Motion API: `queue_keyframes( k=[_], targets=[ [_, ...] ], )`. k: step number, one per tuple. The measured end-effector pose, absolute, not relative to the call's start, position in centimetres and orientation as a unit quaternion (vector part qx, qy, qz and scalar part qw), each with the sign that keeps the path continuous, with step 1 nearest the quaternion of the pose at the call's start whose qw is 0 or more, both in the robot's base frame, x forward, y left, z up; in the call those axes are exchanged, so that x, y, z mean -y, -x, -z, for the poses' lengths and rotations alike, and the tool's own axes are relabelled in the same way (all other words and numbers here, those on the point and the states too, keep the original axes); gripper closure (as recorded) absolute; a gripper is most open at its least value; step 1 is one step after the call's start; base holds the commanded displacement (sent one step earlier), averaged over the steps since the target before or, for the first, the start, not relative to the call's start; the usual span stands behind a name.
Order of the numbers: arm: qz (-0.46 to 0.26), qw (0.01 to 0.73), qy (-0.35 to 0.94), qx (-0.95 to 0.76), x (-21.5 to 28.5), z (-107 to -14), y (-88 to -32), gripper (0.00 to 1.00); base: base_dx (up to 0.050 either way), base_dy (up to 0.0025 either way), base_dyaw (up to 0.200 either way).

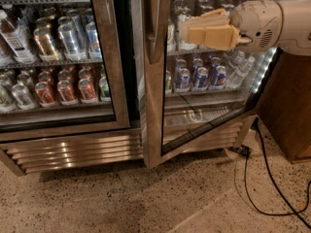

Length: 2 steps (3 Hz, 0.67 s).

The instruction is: Open right fridge door

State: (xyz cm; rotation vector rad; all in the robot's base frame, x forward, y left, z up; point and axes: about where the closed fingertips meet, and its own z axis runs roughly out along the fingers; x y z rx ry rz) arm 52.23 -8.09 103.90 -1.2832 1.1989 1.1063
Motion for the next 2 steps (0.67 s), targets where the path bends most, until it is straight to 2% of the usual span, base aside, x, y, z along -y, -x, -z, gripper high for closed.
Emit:
queue_keyframes(
  k=[2],
  targets=[
    [-0.506, 0.468, 0.451, -0.567, 9.1, -92.5, -53.7, 1.0, 0.0, 0.0, 0.0]
  ],
)
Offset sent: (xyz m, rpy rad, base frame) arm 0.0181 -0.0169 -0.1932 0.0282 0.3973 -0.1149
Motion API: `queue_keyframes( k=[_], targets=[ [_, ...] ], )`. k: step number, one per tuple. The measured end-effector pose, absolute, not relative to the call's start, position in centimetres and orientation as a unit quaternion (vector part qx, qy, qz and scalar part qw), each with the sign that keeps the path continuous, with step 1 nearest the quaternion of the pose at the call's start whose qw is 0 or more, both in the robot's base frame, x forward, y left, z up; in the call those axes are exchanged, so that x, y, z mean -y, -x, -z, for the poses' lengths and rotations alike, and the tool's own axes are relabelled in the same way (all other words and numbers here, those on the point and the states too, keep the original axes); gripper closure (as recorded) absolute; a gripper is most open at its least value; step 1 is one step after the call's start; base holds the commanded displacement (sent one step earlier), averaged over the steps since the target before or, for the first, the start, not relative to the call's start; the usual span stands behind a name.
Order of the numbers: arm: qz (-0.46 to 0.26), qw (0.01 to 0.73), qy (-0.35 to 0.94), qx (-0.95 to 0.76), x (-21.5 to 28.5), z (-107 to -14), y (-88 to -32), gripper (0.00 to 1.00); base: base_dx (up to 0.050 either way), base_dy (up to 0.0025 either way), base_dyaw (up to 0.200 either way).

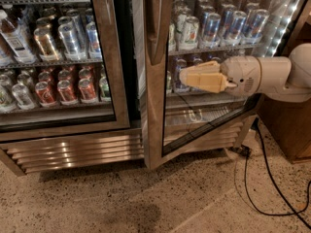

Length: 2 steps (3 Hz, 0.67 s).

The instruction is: Open right fridge door

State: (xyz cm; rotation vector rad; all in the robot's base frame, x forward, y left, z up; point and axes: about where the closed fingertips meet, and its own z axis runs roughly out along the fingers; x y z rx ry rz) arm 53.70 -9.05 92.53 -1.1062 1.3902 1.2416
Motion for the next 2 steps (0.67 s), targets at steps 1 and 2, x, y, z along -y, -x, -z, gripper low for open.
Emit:
queue_keyframes(
  k=[1, 2],
  targets=[
    [-0.519, 0.449, 0.428, -0.588, 9.0, -88.87, -53.91, 1.0, 0.0, 0.0, 0.0],
    [-0.52, 0.448, 0.428, -0.588, 8.94, -88.8, -53.86, 1.0, 0.0, 0.0, 0.0]
  ],
)
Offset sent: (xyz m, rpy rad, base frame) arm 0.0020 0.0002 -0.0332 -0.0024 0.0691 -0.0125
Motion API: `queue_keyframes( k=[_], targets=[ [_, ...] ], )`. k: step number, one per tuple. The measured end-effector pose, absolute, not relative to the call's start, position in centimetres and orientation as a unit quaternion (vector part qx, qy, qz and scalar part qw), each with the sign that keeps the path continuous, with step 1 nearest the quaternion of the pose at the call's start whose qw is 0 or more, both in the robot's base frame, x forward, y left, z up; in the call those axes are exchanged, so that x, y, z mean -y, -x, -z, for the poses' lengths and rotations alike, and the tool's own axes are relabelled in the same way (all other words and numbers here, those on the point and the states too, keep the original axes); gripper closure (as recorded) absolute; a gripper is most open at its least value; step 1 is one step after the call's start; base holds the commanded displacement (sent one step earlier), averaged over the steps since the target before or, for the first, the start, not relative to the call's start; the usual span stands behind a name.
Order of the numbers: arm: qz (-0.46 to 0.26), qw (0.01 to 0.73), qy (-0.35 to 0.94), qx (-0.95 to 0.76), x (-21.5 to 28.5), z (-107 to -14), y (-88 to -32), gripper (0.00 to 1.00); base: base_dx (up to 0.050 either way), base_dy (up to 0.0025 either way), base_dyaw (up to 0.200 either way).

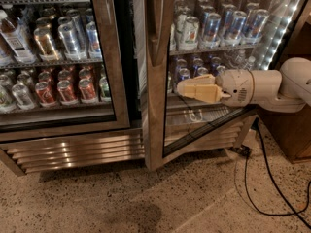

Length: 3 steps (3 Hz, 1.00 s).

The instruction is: Open right fridge door

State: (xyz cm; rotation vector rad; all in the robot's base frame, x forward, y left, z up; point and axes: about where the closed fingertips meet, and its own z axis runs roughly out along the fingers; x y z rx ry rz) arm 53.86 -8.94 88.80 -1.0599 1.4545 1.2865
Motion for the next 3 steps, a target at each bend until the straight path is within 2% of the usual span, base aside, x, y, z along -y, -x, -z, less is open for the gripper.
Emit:
queue_keyframes(
  k=[1, 3],
  targets=[
    [-0.523, 0.447, 0.444, -0.574, 8.8, -89.0, -51.6, 1.0, 0.0, 0.0, 0.0],
    [-0.529, 0.438, 0.483, -0.543, 8.7, -85.7, -42.7, 1.0, 0.0, 0.0, 0.0]
  ],
)
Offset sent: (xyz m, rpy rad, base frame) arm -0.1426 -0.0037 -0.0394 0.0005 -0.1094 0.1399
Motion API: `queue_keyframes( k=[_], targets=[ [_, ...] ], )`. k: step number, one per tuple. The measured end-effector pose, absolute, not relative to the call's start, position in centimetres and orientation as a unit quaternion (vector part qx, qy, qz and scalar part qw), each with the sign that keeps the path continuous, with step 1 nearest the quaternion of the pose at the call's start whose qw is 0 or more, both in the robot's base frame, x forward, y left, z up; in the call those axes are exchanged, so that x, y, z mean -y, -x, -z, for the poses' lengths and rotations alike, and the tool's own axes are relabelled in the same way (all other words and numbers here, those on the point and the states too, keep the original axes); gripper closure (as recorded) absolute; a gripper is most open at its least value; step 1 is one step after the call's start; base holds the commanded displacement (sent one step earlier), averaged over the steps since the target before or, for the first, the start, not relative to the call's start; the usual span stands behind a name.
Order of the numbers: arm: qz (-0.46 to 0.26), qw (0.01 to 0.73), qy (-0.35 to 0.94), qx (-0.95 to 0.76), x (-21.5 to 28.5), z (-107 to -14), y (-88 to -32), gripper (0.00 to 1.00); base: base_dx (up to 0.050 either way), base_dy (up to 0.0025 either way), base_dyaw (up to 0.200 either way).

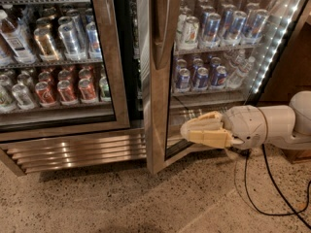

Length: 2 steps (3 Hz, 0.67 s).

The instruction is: Open right fridge door

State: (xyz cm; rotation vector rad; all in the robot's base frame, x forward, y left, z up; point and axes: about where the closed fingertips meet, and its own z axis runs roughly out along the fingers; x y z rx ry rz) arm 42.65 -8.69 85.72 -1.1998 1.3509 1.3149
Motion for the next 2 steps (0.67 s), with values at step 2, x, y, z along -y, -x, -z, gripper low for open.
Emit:
queue_keyframes(
  k=[2],
  targets=[
    [-0.526, 0.44, 0.492, -0.536, 8.4, -85.1, -41.5, 1.0, 0.0, 0.0, 0.0]
  ],
)
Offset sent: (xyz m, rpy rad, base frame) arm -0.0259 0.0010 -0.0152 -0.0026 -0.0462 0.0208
